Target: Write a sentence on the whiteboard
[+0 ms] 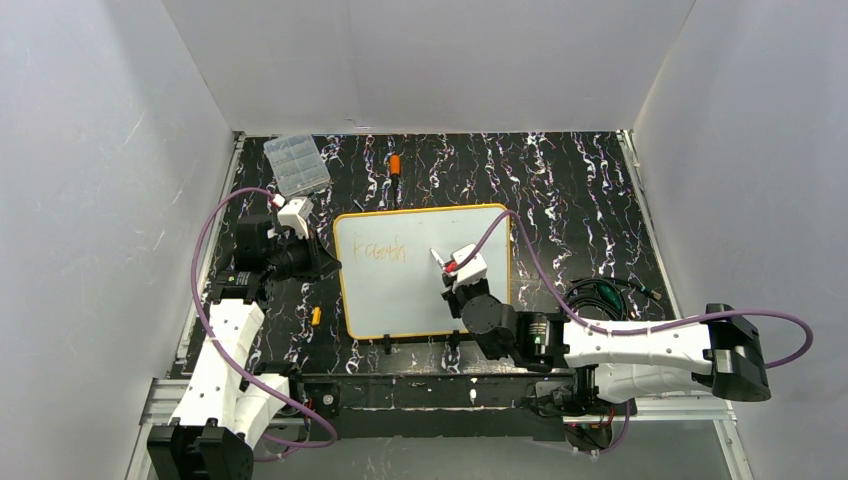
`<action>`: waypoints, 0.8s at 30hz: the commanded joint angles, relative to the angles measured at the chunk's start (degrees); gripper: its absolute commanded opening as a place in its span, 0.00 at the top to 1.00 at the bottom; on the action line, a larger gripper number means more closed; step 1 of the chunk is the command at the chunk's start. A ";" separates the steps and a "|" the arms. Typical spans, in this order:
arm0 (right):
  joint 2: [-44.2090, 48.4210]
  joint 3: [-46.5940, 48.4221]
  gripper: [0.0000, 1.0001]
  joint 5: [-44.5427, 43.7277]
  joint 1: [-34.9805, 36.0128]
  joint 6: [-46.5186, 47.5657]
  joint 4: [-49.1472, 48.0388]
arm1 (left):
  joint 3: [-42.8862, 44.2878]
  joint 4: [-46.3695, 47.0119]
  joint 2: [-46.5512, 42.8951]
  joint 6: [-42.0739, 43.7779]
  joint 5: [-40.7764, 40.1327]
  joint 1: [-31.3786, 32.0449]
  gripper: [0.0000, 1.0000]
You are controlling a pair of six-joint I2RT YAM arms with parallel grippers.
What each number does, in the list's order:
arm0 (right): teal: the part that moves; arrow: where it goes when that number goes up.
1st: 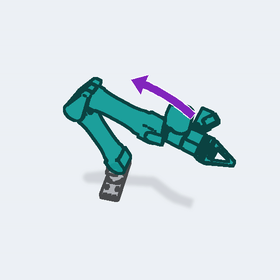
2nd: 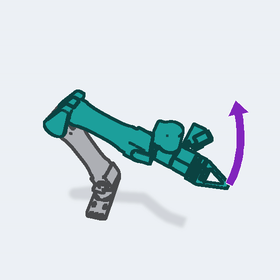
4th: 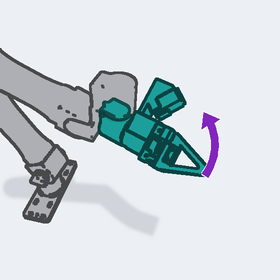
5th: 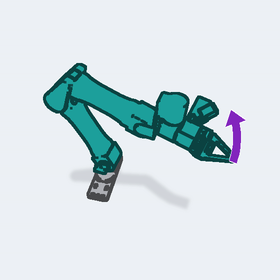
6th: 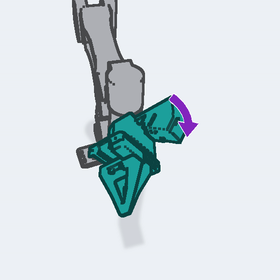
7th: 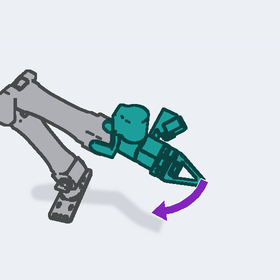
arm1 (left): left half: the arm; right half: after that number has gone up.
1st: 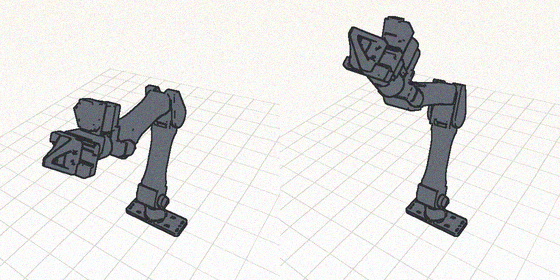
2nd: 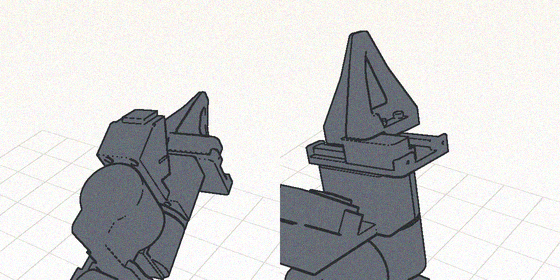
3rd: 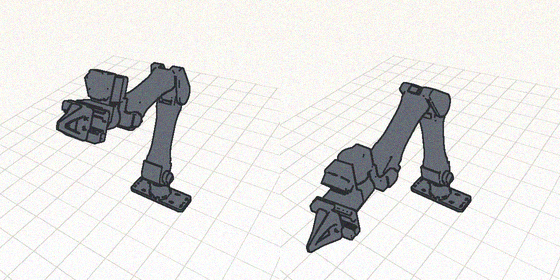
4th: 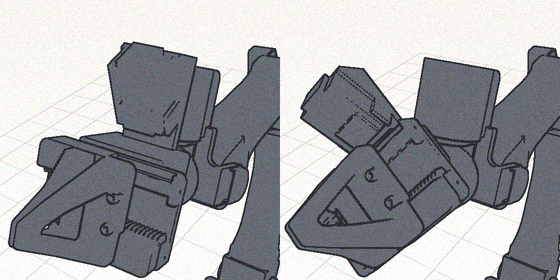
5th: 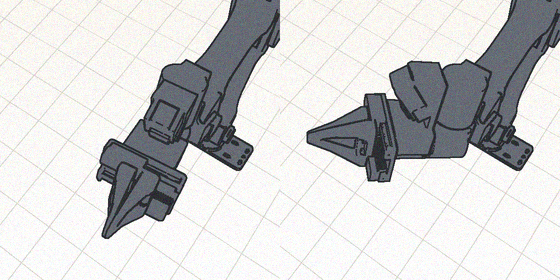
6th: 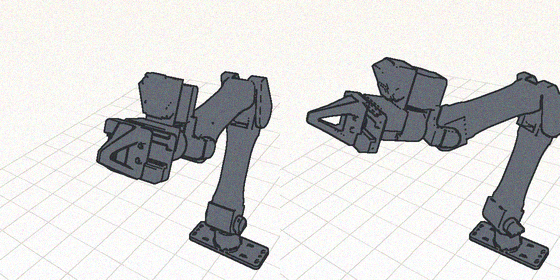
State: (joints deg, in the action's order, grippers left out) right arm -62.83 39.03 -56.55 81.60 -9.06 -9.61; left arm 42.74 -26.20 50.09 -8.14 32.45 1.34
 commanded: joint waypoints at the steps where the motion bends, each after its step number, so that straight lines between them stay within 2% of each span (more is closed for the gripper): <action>1: -1.16 3.08 0.99 -1.19 -0.93 0.55 -2.52 | 0.98 -1.23 -1.04 -0.03 1.14 0.24 0.92; 11: -2.52 3.25 0.99 2.14 -0.92 -1.55 1.22 | 0.94 -1.23 -1.28 -0.03 1.08 0.18 0.92; 24: -0.43 1.74 0.99 1.30 -0.92 -5.11 5.12 | 0.94 -1.31 -1.31 -0.12 0.90 0.23 0.92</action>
State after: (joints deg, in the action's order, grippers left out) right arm -63.99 40.47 -53.52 81.12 -13.30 -6.74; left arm 42.74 -26.22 49.87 -8.14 32.45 1.34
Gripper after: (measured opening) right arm 0.197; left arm 0.079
